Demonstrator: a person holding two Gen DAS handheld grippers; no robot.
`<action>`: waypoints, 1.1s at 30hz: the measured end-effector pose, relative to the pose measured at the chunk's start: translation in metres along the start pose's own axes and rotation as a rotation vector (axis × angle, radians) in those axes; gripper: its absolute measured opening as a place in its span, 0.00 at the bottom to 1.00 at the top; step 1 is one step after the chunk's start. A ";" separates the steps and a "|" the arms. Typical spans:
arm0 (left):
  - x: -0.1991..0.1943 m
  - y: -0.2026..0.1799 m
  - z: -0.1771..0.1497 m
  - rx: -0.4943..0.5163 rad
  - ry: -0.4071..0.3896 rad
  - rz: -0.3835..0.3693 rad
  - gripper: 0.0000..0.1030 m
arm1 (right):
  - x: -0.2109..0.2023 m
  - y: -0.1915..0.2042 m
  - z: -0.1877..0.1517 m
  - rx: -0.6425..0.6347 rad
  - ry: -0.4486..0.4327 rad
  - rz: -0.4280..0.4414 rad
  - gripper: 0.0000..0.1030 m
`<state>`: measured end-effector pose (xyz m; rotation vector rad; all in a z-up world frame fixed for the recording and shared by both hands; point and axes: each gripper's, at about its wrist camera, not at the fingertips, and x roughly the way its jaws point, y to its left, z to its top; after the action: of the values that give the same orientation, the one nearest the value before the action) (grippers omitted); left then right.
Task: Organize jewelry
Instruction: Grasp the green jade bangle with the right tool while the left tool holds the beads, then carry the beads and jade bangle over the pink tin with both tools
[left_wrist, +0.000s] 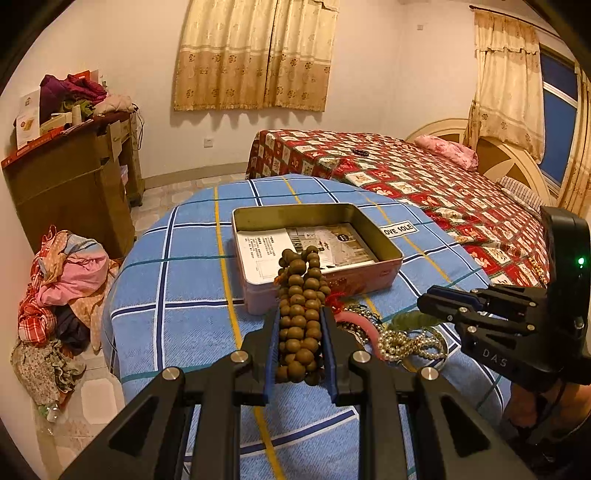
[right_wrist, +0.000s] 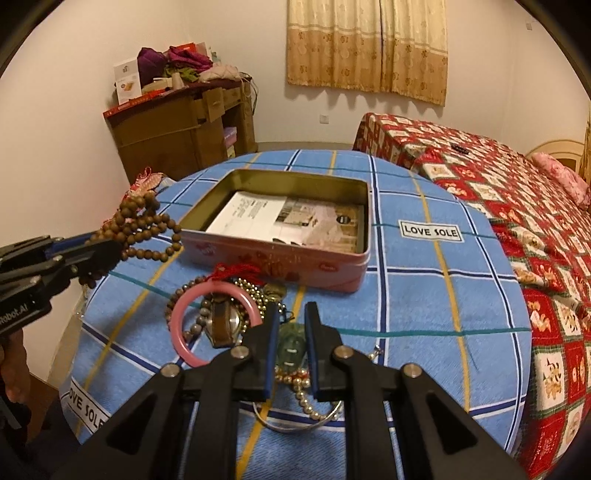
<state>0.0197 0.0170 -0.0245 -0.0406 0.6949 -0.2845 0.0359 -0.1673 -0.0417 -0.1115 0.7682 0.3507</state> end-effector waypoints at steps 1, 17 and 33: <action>0.000 0.000 0.000 -0.002 0.001 0.000 0.20 | 0.000 0.000 0.001 -0.001 0.000 0.000 0.15; 0.002 0.005 0.009 -0.002 -0.016 -0.001 0.20 | -0.010 0.003 0.023 -0.048 -0.037 0.003 0.15; 0.015 0.013 0.041 0.016 -0.039 -0.001 0.20 | -0.008 0.004 0.065 -0.109 -0.088 -0.007 0.15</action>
<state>0.0601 0.0233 -0.0036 -0.0308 0.6539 -0.2897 0.0724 -0.1511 0.0103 -0.1995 0.6614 0.3885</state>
